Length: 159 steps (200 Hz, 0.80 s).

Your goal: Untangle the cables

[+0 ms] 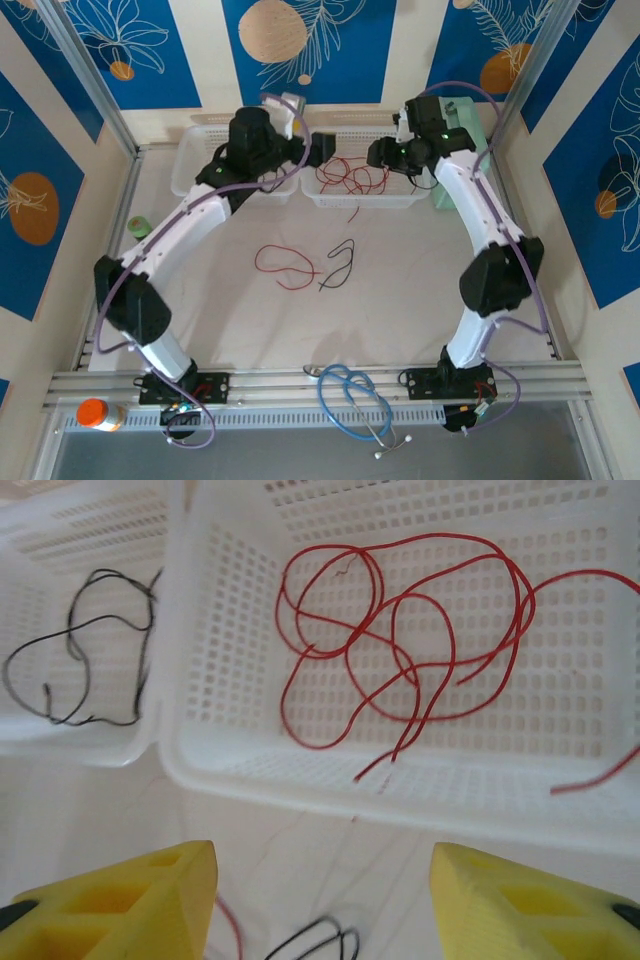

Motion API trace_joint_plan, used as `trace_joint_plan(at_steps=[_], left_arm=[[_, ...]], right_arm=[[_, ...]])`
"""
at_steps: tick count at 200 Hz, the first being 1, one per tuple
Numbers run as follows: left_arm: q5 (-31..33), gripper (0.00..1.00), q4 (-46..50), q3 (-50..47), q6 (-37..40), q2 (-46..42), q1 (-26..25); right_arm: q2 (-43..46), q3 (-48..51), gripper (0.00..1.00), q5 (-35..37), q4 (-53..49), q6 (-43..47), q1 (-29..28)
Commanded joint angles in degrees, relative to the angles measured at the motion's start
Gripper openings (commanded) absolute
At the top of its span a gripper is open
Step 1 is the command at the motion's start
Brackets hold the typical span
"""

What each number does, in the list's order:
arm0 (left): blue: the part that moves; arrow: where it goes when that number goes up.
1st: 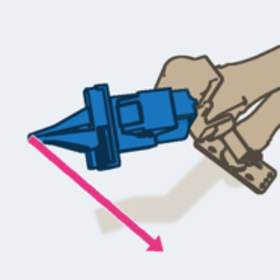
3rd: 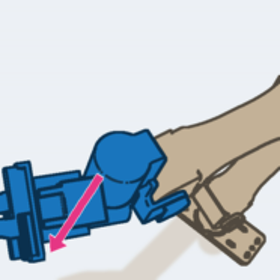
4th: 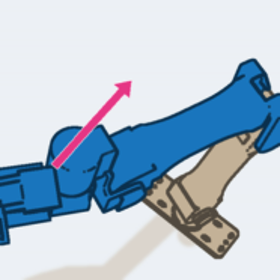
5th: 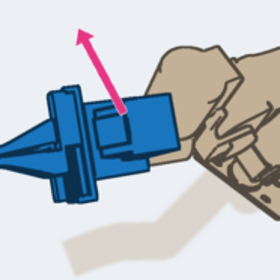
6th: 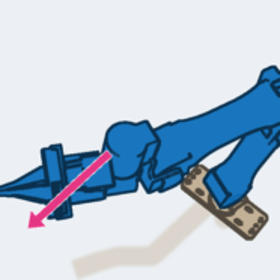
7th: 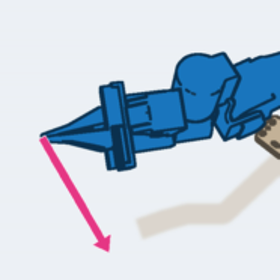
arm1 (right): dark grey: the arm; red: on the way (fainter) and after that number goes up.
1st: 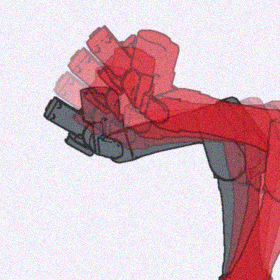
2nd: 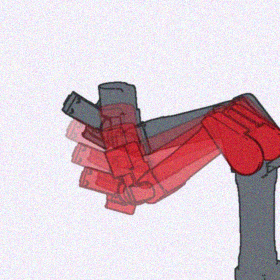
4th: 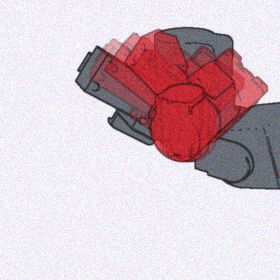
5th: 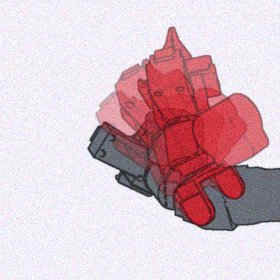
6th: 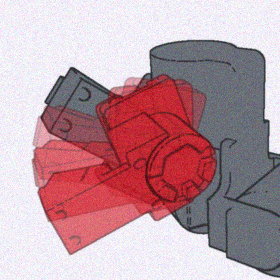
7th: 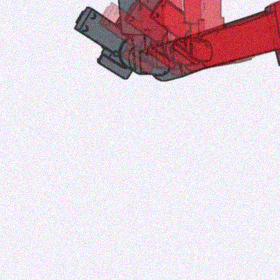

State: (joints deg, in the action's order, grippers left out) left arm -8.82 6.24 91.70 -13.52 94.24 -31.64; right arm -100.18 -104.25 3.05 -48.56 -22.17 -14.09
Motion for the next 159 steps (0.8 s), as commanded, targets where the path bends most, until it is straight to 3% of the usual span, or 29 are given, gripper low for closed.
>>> trace_joint_plan(at_steps=[1,49,75,89,128,159], left_arm=[[0.6,0.97,6.7,-9.1,-3.5,-6.3,-0.3],[5.2,0.87,14.2,-25.2,-11.5,-19.0,-0.4],[11.7,0.85,24.5,-30.4,-21.0,-22.5,-0.4],[11.5,0.82,27.2,-34.7,-25.5,-23.3,-0.4],[7.8,0.77,21.4,-48.9,-37.3,-22.9,-0.6],[10.9,0.70,16.8,-52.8,-42.8,-20.2,-2.1]], right_arm=[[7.5,6.1,0.57,3.1,-1.9,-2.8,-3.3],[20.1,22.2,0.56,8.8,-0.7,-9.8,-13.3],[23.7,28.3,0.55,10.3,0.1,-13.0,-17.6],[25.1,31.5,0.55,10.2,1.5,-14.1,-18.6],[25.3,36.9,0.52,9.2,4.8,-14.4,-18.7],[25.5,38.7,0.49,7.7,6.8,-13.0,-19.0]])
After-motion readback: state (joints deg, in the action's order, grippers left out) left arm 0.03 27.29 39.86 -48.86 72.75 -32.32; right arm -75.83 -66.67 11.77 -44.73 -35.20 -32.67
